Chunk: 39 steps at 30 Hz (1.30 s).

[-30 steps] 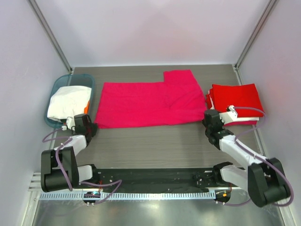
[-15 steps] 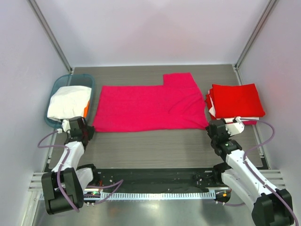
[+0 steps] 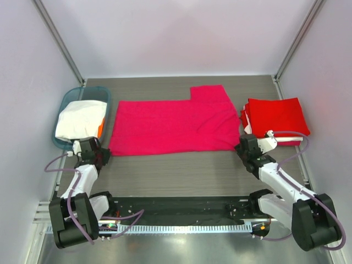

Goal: Fold and stack the t-shirts
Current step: Flatten the tshirt out

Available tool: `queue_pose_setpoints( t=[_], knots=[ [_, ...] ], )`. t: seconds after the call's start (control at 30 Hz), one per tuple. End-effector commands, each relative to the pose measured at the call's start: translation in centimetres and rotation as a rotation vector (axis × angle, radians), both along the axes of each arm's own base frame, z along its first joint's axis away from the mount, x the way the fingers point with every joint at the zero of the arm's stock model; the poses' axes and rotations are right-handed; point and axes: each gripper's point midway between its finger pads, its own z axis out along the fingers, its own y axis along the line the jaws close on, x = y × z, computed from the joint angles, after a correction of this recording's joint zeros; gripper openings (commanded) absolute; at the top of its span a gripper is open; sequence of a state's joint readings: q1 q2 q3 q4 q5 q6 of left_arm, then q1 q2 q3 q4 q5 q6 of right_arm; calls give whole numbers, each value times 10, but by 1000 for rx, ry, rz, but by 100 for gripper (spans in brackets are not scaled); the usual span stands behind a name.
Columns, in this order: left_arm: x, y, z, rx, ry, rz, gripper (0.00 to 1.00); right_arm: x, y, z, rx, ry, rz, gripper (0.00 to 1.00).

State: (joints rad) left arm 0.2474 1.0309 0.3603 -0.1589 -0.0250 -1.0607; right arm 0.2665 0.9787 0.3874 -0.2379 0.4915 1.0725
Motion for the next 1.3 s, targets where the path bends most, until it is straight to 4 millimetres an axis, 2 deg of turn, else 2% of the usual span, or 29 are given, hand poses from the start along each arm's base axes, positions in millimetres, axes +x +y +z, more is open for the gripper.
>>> queue_pose_setpoints(
  t=[0.0,0.03,0.1,0.13,0.17,0.33,0.37,0.43,0.5,0.57,0.83,0.93,0.97,1.03,1.07,1.13,1.17,1.2,1.27],
  knots=[
    [3,4,6,15,-11,-14,0,19,4,3,22,-83,-11,55],
    [3,5,6,16,-12,-15,0,24,4,5,21,-104,-18,55],
    [3,7,7,21,-9,-15,0,24,0,-5,6,-85,-40,55],
    [2,7,7,20,-6,-16,0,29,-3,-2,-3,-116,-60,55],
    [3,9,8,23,-8,-14,0,28,-6,-8,-14,-103,-77,53],
    [4,14,7,28,-3,-4,0,30,-25,-10,-86,-115,-163,41],
    [4,10,7,8,-7,-22,0,31,-28,-8,-102,-118,-174,40],
    [5,10,8,7,-7,-22,0,34,-28,-10,-133,-95,-148,35],
    [6,9,11,10,-16,-36,0,38,-27,-6,-137,-92,-147,16],
    [4,9,12,12,-13,-37,0,36,-28,-5,-133,-97,-154,2],
    [5,6,24,15,-38,-55,0,36,-28,17,-130,-109,-152,1],
    [13,6,29,-9,-23,-59,0,53,-23,39,-112,-154,-155,1],
    [23,8,42,-11,-44,-60,0,69,-17,59,-100,-189,-149,1],
    [29,11,55,-21,-43,-59,0,84,-10,79,-92,-197,-124,1],
    [39,17,79,-7,-89,-55,0,102,-4,114,-69,-264,-119,1],
    [39,27,100,5,-114,-31,0,113,1,147,-54,-321,-105,1],
    [43,32,122,22,-163,-27,0,119,2,175,-35,-383,-106,1],
    [40,33,127,19,-164,-24,0,118,3,195,-28,-430,-102,1],
    [38,36,138,4,-185,-29,0,114,-2,216,-47,-470,-105,1]
  ],
)
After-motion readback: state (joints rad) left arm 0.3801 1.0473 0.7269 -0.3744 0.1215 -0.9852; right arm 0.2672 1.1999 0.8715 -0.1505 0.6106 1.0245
